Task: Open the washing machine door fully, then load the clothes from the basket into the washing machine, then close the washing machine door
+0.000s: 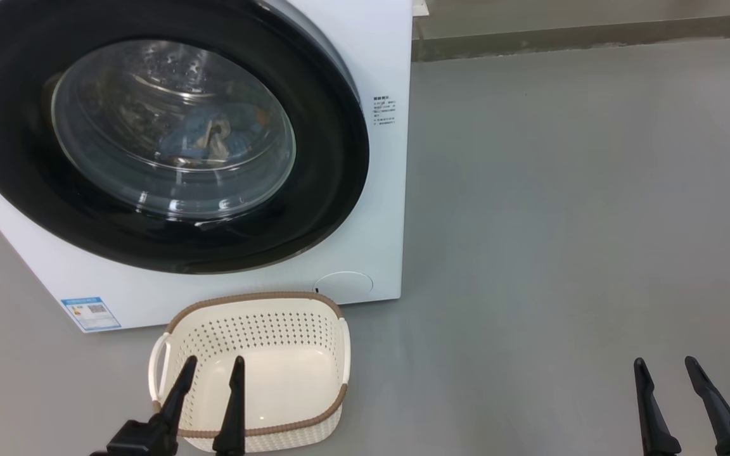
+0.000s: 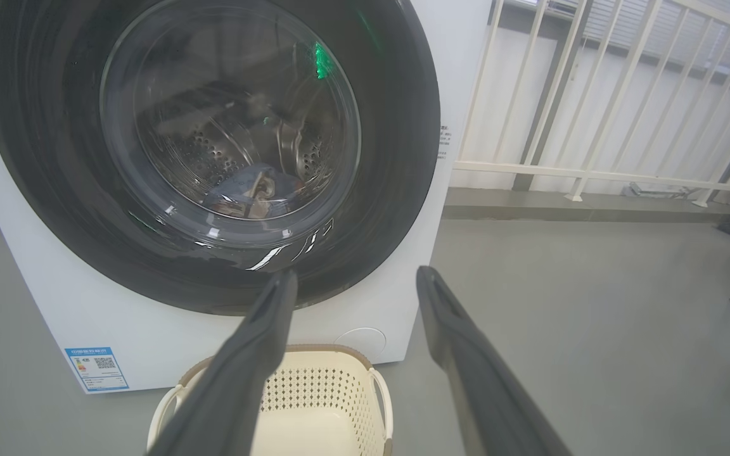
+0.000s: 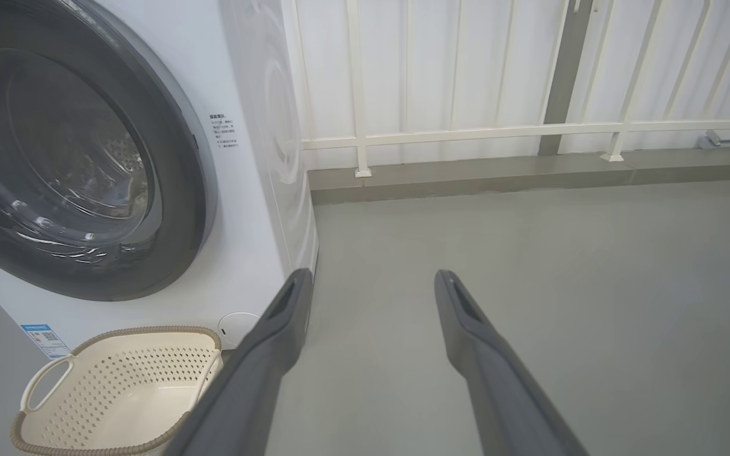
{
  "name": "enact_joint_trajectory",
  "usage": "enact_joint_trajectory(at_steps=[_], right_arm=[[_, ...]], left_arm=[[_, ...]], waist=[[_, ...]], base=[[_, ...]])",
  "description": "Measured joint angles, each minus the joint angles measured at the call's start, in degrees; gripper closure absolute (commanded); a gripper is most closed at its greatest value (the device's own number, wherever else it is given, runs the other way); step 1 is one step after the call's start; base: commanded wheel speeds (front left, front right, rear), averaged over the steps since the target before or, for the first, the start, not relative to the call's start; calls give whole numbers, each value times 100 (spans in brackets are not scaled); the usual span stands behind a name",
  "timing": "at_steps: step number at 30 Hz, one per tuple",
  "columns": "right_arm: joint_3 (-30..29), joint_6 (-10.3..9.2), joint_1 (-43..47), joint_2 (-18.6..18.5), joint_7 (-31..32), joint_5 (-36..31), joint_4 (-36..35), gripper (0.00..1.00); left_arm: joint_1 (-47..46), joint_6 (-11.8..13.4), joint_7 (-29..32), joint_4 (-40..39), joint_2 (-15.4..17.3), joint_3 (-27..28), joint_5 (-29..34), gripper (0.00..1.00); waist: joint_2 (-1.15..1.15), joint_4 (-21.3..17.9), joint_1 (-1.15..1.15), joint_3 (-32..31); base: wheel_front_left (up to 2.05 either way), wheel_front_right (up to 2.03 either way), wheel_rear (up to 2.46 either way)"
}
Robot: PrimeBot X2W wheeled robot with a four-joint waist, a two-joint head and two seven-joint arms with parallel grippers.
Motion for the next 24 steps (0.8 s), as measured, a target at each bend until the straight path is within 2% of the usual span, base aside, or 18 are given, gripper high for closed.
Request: enact_joint_trajectory(at_steps=[23, 24], right_arm=[[54, 0, -1, 21, 42, 1, 3, 0], [62, 0, -3, 29, 44, 2, 68, 100]], left_arm=[[-8, -1, 1, -57, -11, 18, 81, 0], [2, -1, 2, -2, -18, 11, 80, 100]], waist=[[0, 11, 0, 83], [0, 11, 0, 84]], base=[[0, 0, 0], [0, 0, 0]])
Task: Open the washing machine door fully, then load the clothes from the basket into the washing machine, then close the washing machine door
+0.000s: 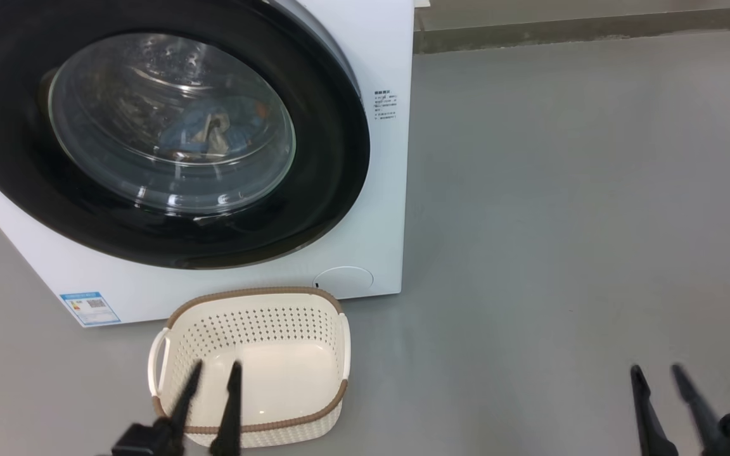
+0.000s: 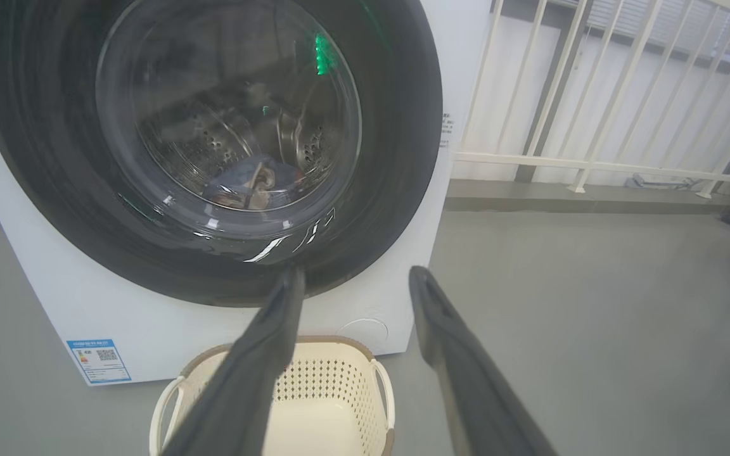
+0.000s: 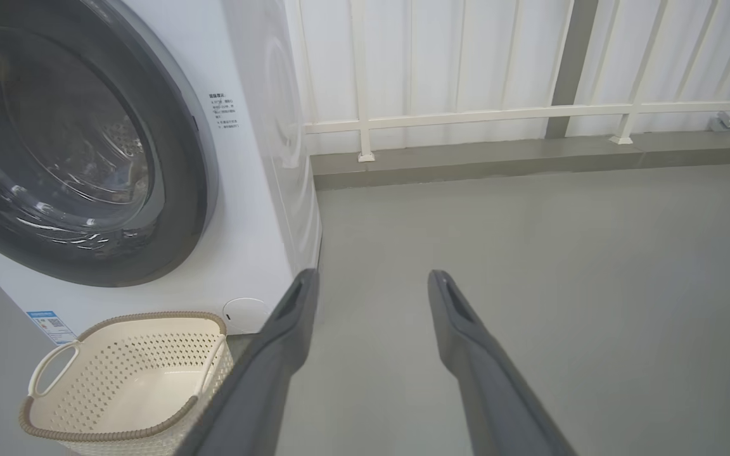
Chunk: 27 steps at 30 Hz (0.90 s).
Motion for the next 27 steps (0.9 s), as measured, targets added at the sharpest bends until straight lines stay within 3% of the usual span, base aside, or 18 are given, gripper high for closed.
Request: enact_joint_trajectory(at_steps=[9, 13, 27], right_arm=[[33, 0, -1, 66, 55, 387, 294, 100], [36, 0, -19, 65, 82, 628, 353, 100], [54, 0, -171, 55, 181, 1601, 513, 100]], left_arm=[[165, -1, 127, 205, -9, 23, -339, 100], [165, -8, 165, 205, -9, 67, -601, 100], [164, -12, 411, 199, -10, 210, -1467, 100]], waist=[[0, -1, 12, -3], [0, -1, 3, 8], [0, -2, 1, 29]], base=[[0, 0, 0], [0, 0, 0], [0, 0, 0]])
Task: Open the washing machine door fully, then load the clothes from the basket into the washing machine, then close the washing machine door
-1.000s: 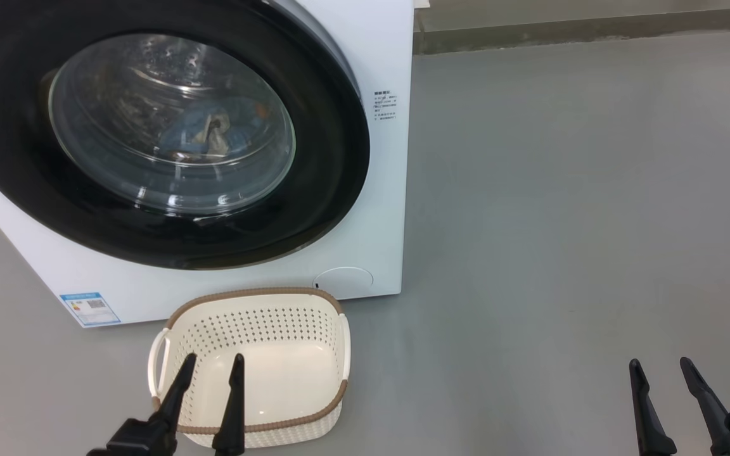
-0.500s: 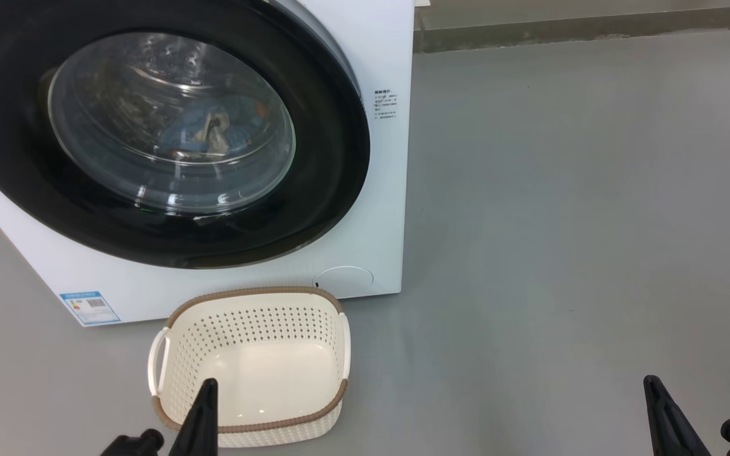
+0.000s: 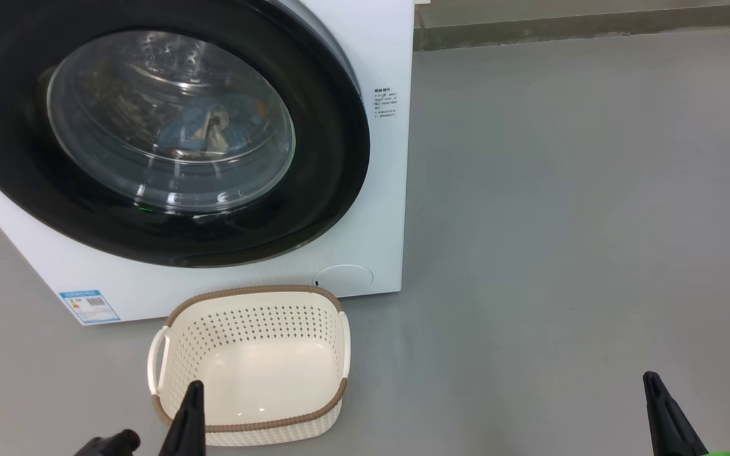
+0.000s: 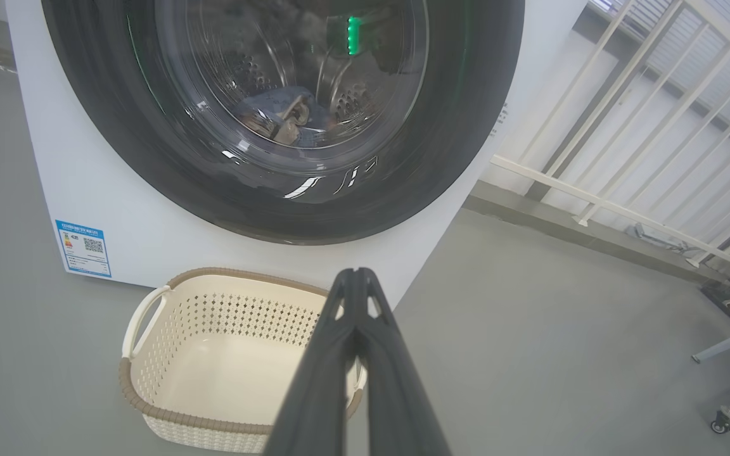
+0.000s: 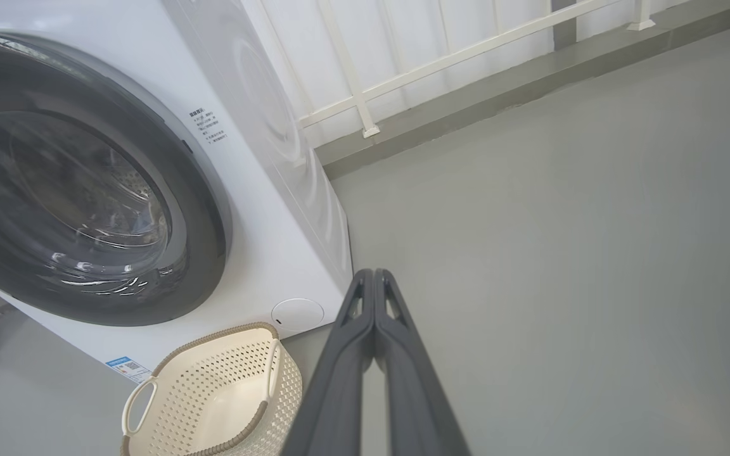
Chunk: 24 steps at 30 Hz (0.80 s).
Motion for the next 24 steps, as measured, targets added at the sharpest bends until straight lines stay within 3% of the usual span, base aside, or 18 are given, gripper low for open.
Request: enact_joint_trajectory(at_steps=[24], right_arm=[[16, -1, -348, -22, 181, 1585, 292, 100]], left_arm=[[-66, -12, 403, -55, -2, 269, -1505, 100]], waist=[[0, -2, -1, 28]], base=[[0, 0, 0]])
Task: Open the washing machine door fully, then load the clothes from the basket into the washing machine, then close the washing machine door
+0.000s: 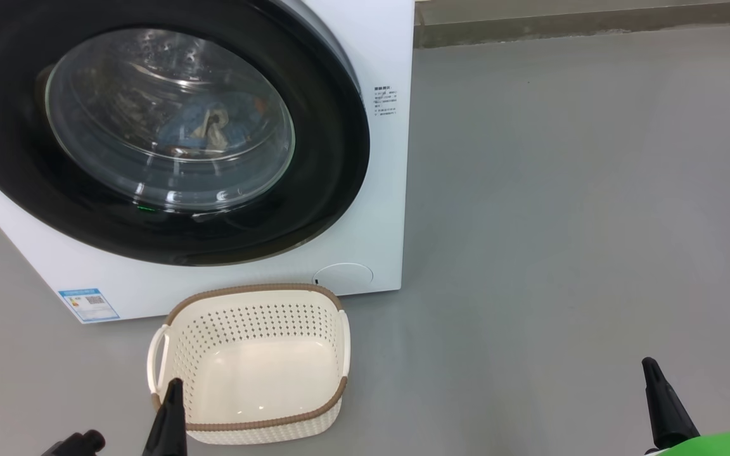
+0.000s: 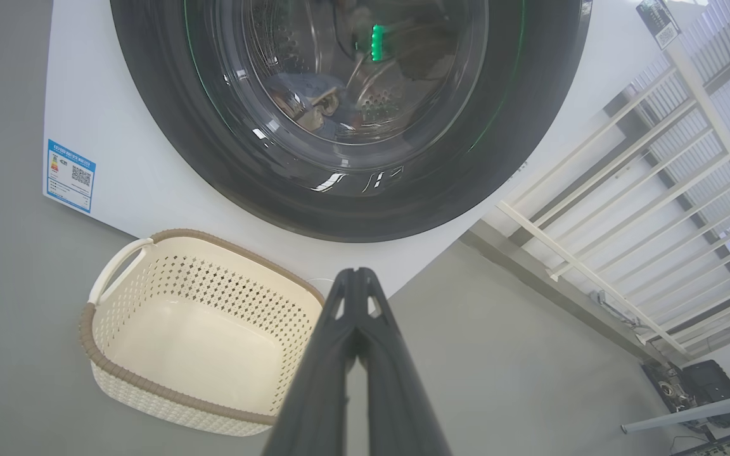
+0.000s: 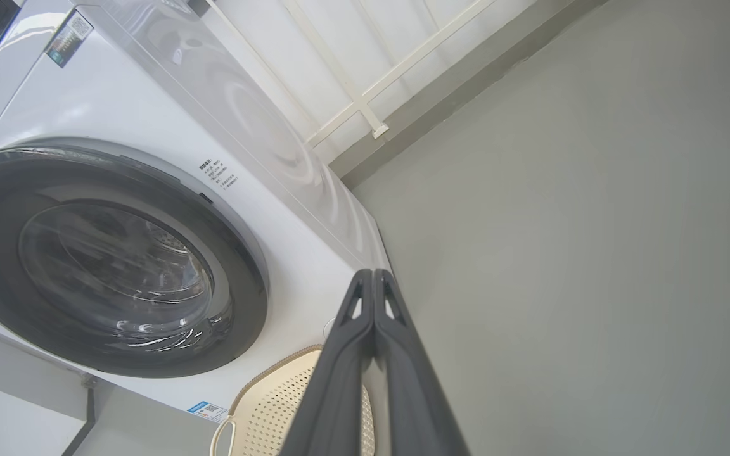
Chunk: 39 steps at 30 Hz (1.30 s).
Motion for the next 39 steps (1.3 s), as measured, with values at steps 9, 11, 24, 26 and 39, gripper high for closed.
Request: enact_joint_trajectory(at_steps=[9, 11, 24, 26, 39], right_arm=[[8, 0, -136, -7, 91, 610, 103, 100], [8, 0, -143, -8, 100, 731, 133, 100], [12, 0, -349, -25, 199, 1600, 287, 100], [12, 0, -382, -26, 247, 1722, 312, 100], [12, -1, -555, -38, 350, 2575, 480, 100]], left_arm=[[-3, -1, 151, -23, -2, 89, -532, 100], [-5, -1, 179, -33, -2, 115, -672, 100], [-51, -7, 397, -68, -7, 253, -1492, 100], [-68, -7, 405, -70, -9, 272, -1592, 100], [-122, -8, 649, -110, -11, 419, -2390, 100]], waist=[[0, -1, 0, 11], [0, -1, 0, 13], [0, -2, 0, 28], [0, -2, 0, 30], [0, -3, 0, 45]], base=[[0, 0, 0], [0, 0, 0], [0, 0, 0], [0, 0, 0], [0, 0, 0]])
